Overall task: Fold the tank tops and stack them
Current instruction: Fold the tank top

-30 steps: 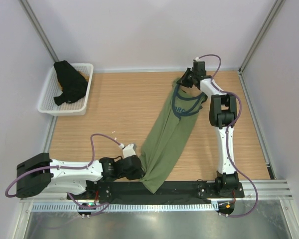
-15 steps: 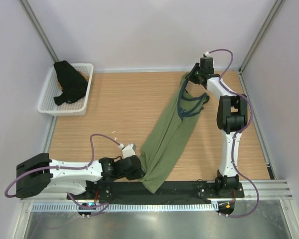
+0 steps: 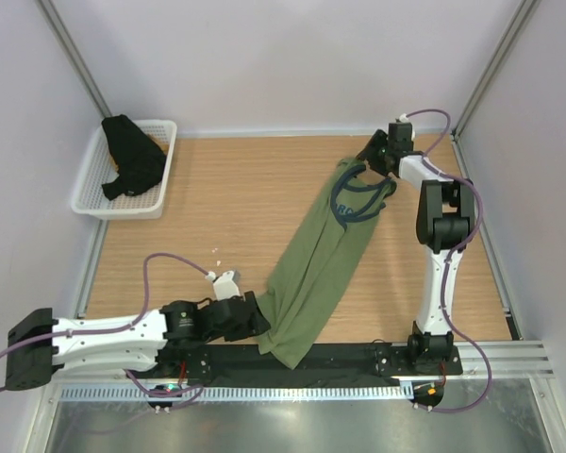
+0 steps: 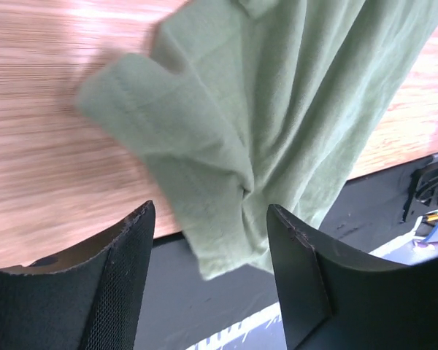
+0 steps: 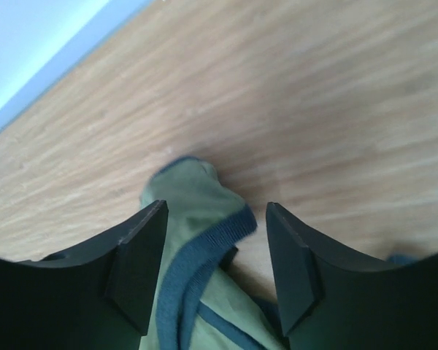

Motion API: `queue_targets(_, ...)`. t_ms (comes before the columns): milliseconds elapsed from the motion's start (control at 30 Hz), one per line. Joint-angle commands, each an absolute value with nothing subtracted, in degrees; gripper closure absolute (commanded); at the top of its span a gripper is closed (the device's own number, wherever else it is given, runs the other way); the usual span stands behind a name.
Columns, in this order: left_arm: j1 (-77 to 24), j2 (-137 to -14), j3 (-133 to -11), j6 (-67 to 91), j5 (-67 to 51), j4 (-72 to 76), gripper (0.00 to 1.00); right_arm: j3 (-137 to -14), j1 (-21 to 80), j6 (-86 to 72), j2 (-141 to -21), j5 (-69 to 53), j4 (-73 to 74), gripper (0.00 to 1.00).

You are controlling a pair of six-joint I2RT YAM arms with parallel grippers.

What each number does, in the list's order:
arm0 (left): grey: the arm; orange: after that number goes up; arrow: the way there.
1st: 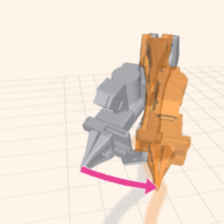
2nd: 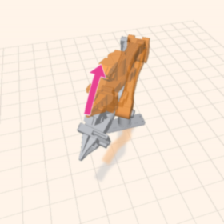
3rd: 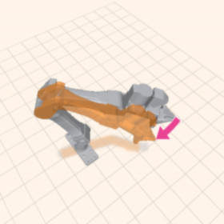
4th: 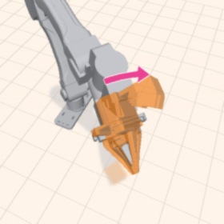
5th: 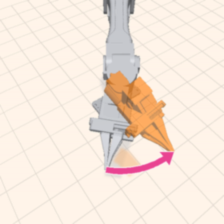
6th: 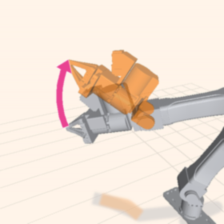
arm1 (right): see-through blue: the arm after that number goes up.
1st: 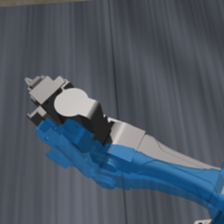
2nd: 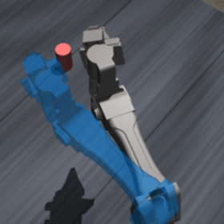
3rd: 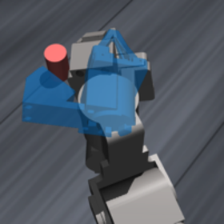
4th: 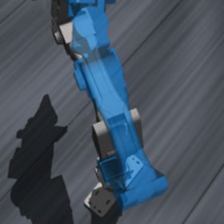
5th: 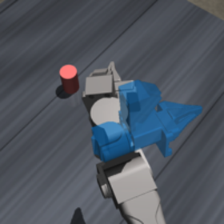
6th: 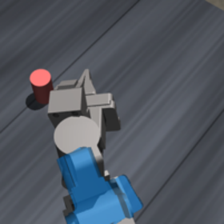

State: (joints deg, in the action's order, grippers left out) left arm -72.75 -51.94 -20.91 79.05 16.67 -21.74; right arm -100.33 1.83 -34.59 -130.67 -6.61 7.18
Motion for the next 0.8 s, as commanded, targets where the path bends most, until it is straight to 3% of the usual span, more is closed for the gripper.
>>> queue_targets(0,-72.95,-45.89,-20.83,80.59,21.97,-30.75,0.36,-96.08,2.20,-33.66,-123.50,-5.81,4.48,0.36)
queue_targets(333,-70.23,-38.40,-24.52,79.02,31.38,-42.37,0.27,-80.17,2.20,-32.17,-107.15,1.73,13.18,0.30)
queue_targets(467,-62.08,-42.18,-25.66,71.21,26.64,-37.02,0.26,-72.61,2.11,-32.25,-100.83,4.57,14.59,0.23)
queue_targets(767,-48.00,-56.68,-31.72,54.59,14.77,-24.79,0.27,-63.02,1.93,-34.45,-100.89,-3.34,10.37,0.24)
